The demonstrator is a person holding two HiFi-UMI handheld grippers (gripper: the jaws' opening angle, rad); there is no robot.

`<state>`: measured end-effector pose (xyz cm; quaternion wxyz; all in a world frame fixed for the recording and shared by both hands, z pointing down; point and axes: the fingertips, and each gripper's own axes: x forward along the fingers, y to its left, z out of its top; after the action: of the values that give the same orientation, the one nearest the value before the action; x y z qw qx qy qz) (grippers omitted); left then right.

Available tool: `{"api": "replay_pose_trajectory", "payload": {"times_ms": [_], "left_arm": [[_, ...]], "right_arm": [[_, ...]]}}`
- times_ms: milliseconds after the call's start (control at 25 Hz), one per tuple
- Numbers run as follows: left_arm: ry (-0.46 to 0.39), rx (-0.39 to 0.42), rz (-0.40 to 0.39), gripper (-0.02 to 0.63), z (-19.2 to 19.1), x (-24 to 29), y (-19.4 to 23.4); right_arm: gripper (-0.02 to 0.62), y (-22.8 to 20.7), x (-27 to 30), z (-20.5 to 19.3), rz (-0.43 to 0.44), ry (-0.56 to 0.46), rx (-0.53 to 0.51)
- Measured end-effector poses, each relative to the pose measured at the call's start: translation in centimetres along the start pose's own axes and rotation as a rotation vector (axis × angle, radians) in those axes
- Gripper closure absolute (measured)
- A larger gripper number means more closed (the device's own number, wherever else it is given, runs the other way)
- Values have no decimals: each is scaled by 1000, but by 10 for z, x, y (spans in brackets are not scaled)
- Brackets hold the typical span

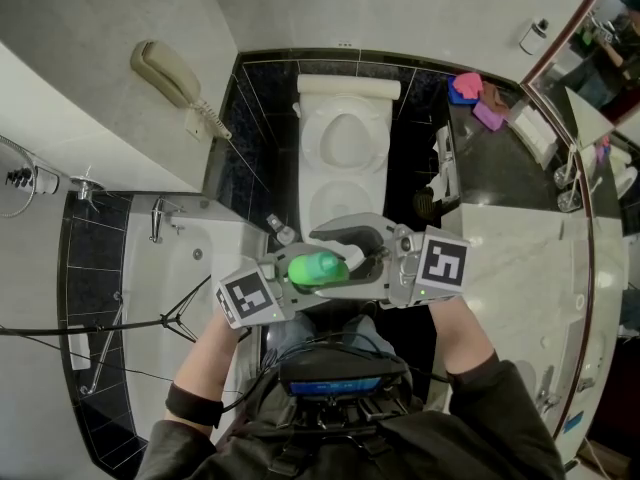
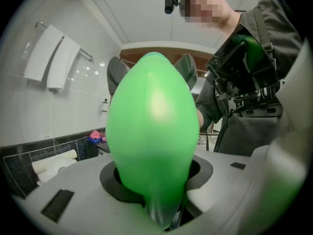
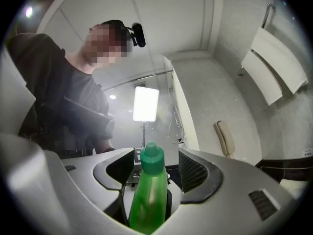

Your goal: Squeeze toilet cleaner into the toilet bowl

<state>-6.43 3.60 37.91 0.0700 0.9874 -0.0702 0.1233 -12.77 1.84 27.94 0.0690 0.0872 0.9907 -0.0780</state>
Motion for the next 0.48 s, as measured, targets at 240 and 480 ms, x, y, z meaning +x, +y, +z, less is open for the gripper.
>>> {"api": "replay_pose_trajectory", "payload": {"times_ms": [240, 480], "left_arm": [[17, 51, 227, 419, -3, -3, 30], [3, 149, 574, 419, 1, -19, 75]], "right_arm": [[284, -22, -4, 4, -123, -20, 44], [279, -50, -7, 3, -289, -52, 149]]}}
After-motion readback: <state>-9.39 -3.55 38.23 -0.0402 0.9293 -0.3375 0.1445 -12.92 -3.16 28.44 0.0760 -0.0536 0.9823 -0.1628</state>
